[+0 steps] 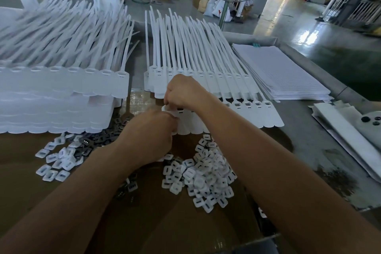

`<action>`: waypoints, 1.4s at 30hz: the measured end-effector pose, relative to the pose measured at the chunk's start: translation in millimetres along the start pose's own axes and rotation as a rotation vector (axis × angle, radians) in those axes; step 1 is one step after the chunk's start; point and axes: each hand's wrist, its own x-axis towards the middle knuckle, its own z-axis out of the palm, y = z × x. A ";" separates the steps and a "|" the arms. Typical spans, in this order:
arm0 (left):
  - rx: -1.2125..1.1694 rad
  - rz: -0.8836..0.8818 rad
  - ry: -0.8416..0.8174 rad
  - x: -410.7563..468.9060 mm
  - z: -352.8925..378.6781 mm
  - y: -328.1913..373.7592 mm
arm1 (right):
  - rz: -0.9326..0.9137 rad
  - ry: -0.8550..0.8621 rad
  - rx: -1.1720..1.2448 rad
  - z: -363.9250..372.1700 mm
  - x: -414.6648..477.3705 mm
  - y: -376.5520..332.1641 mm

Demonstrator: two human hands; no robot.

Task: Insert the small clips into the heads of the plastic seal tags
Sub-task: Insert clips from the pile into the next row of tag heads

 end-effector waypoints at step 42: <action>0.008 0.034 -0.021 -1.6 -3.8 1.4 | -0.086 0.023 0.193 -27.1 -102.9 47.4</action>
